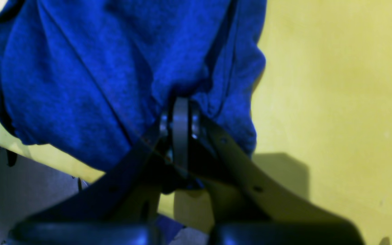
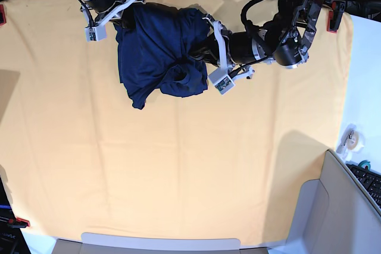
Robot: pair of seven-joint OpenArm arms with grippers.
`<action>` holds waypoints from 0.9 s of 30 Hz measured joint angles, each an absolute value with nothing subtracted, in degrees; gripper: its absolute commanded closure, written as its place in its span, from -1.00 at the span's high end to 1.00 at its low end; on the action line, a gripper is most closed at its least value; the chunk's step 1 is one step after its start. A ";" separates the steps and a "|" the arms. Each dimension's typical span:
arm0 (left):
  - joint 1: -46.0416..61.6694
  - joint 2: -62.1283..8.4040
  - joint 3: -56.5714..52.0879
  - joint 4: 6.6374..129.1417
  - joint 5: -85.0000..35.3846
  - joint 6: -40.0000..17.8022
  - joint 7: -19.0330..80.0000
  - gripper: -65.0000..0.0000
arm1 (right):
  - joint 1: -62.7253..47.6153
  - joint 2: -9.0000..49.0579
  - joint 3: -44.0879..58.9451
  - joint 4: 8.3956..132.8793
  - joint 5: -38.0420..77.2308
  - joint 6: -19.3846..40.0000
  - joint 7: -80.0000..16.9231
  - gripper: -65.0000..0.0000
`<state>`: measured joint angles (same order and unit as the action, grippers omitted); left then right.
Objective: Fold the T-shirt properly
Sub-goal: 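Tuck the bundle edge under with the left gripper while right gripper holds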
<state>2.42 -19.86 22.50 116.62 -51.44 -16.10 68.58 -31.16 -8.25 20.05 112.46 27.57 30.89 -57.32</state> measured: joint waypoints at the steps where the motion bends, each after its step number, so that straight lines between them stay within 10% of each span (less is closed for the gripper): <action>1: 2.42 -19.88 22.50 116.62 -51.40 -16.10 67.22 -1.00 | -31.14 -8.27 20.05 112.84 27.27 30.89 -57.58 -1.00; 27: -3.75 -15.11 39.22 101.36 -30.37 -16.10 55.37 -1.00 | -30.63 -8.34 20.05 113.19 26.89 31.03 -58.72 -1.00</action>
<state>-3.75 -15.11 39.22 101.36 -30.37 -16.10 55.37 -30.63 -8.34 20.05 113.19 26.89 31.03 -58.72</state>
